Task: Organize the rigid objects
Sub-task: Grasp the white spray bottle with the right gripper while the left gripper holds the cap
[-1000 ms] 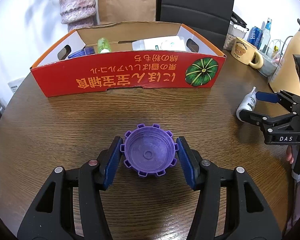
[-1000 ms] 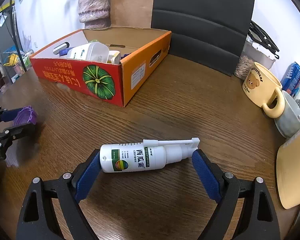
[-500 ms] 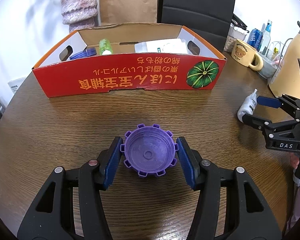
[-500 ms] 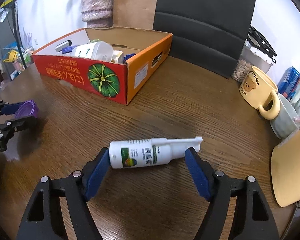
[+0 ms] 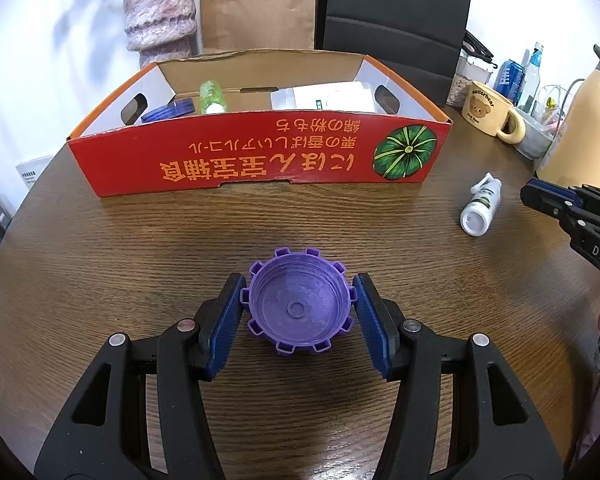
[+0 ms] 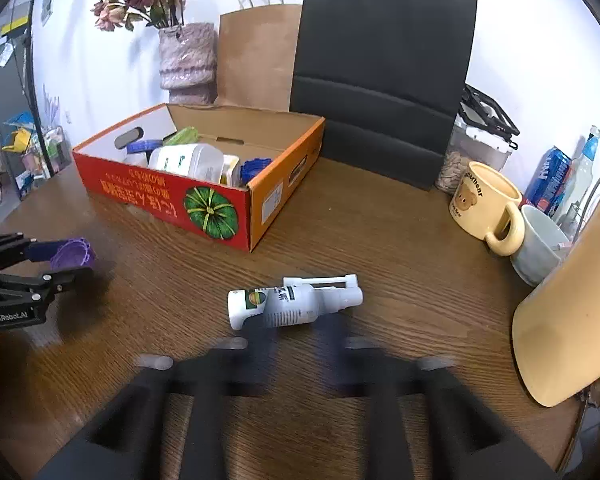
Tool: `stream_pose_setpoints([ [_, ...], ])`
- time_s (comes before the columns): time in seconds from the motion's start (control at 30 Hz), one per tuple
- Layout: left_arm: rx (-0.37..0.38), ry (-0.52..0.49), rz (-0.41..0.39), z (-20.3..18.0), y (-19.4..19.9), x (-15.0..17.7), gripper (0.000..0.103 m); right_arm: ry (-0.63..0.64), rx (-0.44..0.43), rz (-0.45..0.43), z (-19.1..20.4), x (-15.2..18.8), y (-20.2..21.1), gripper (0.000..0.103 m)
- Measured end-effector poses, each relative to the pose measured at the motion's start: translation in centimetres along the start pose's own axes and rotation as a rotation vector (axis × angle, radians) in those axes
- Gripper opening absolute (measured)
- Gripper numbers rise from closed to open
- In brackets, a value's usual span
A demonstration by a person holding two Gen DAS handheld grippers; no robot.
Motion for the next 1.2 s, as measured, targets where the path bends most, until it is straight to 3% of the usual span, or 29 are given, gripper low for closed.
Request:
stream_pose_setpoints([
  [0.03, 0.000, -0.001, -0.001, 0.0, 0.0, 0.0, 0.051, -0.004, -0.006, -0.006, 0.0, -0.1, -0.1, 0.018],
  [0.07, 0.000, -0.001, -0.001, 0.0, 0.0, 0.0, 0.051, -0.010, -0.019, -0.011, 0.1, -0.1, -0.1, 0.035],
  [0.1, 0.000, -0.001, -0.001, 0.0, 0.0, 0.0, 0.051, -0.017, -0.035, -0.008, 0.1, -0.1, -0.4, 0.084],
  [0.13, -0.001, -0.002, -0.001, 0.0, 0.0, 0.0, 0.051, -0.020, -0.041, 0.000, 0.0, 0.1, -0.6, 0.103],
  [0.6, -0.002, 0.003, -0.001, 0.1, -0.1, -0.1, 0.051, -0.004, -0.049, 0.093, -0.3, 0.2, -6.4, 0.103],
  [1.03, -0.012, 0.016, 0.003, 0.9, -0.7, -0.6, 0.051, -0.013, -0.063, 0.184, -1.2, 0.5, -9.6, 0.103],
  [1.2, -0.013, 0.016, 0.002, 1.0, -0.8, -0.7, 0.051, -0.005, -0.050, 0.178, -1.3, 0.6, -9.4, 0.103],
])
Point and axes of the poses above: each gripper's, at about its wrist camera, not at the fingertips, and y roughly against the way its jaws point, z to its left, x to its underside, the point moved 9 cm from there along -y, roughly the way its jaws point, and after that the axes turned 5 degrees about y, right-handed, at the moved point
